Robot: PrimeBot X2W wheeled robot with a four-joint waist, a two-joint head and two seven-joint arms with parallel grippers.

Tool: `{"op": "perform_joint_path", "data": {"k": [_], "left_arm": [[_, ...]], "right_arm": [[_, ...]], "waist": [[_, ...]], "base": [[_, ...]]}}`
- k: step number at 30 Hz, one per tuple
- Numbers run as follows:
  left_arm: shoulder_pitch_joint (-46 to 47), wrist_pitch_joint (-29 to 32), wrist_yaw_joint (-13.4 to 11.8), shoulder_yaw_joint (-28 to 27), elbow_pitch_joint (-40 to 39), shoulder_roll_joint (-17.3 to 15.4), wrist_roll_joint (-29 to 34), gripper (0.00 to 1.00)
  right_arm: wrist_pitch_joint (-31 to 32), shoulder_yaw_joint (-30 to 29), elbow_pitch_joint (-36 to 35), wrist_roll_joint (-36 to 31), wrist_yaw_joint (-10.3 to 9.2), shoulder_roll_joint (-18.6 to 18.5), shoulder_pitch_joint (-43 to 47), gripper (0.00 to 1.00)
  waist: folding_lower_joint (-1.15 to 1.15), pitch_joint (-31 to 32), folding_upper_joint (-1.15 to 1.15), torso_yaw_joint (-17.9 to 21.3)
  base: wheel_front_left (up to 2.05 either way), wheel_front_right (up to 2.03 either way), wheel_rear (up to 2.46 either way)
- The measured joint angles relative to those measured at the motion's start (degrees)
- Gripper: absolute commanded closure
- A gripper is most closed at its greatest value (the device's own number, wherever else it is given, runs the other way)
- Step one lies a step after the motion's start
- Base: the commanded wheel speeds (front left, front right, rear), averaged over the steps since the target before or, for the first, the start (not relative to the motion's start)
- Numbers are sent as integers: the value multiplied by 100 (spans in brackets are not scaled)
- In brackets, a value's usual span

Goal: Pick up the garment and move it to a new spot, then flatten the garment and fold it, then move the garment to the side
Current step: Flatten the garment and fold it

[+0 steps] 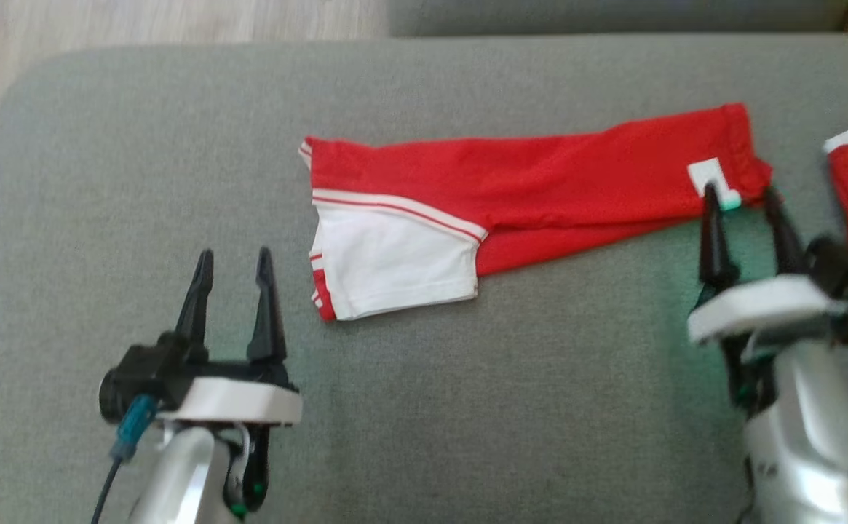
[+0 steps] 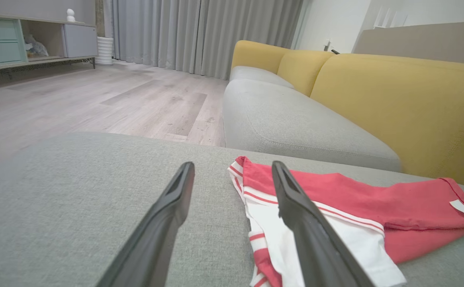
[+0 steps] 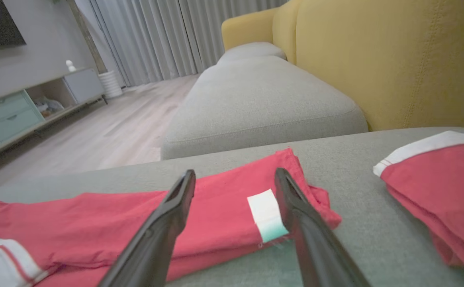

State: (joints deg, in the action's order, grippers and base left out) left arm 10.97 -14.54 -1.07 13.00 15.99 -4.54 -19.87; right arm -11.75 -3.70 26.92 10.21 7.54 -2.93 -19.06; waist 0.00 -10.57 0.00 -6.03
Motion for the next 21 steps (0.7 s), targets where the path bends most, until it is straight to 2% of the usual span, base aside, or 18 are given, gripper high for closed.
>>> {"op": "perform_joint_path", "data": {"k": [6,11,19,20,21], "left_arm": [[331,0,222,-1,57,141,137,0],[567,0,318,2,102,182,179,0],[627,0,344,3,158,197,179,0],[630,0,343,7,158,198,179,0],[630,0,342,8,163,199,178,0]], "right_arm": [[600,-1042,510,-702,0,1,-937,0],[881,-2223,1294,-1692,0,-3,-1463,0],[925,-2673,2025,-2296,0,-29,-1943,0],[924,-2681,2117,-2338,0,-40,-2026,65],[911,-2682,2178,-2404,0,-43,-2092,100]], "waist": [[1,-465,0,-124],[1,-783,0,-312],[0,-935,0,-407],[0,-943,0,-402],[0,-950,0,-393]], "base": [[0,0,0],[0,0,0],[0,0,0],[0,0,0],[0,0,0]]}}
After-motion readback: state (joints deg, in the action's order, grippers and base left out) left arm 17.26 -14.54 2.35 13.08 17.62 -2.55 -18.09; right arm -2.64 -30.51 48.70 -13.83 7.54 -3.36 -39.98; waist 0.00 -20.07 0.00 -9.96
